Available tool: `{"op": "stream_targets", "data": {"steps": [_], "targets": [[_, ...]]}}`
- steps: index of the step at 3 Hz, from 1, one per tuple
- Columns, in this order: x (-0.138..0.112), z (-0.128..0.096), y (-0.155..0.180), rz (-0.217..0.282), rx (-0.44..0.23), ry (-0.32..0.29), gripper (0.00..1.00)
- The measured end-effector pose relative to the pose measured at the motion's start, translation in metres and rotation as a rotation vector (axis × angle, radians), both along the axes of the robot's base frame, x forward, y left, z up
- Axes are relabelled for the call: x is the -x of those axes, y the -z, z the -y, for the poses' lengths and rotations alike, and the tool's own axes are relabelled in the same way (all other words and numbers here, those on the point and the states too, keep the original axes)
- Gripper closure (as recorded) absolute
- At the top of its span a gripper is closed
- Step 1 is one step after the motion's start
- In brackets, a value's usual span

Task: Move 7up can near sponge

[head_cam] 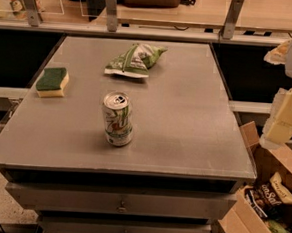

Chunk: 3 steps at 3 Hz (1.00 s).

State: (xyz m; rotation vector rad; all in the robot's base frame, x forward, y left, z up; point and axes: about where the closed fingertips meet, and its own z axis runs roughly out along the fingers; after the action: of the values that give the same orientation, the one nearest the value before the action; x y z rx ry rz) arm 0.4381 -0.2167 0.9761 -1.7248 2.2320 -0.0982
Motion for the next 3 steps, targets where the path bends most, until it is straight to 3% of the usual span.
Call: {"op": "stream_targets", "data": {"steps": [2, 3], "targets": [[-0.003, -0.006, 0.005, 0.005, -0.009, -0.015, 0.0], [-0.005, -0.022, 0.014, 0.013, -0.078, -0.061, 0.0]]}}
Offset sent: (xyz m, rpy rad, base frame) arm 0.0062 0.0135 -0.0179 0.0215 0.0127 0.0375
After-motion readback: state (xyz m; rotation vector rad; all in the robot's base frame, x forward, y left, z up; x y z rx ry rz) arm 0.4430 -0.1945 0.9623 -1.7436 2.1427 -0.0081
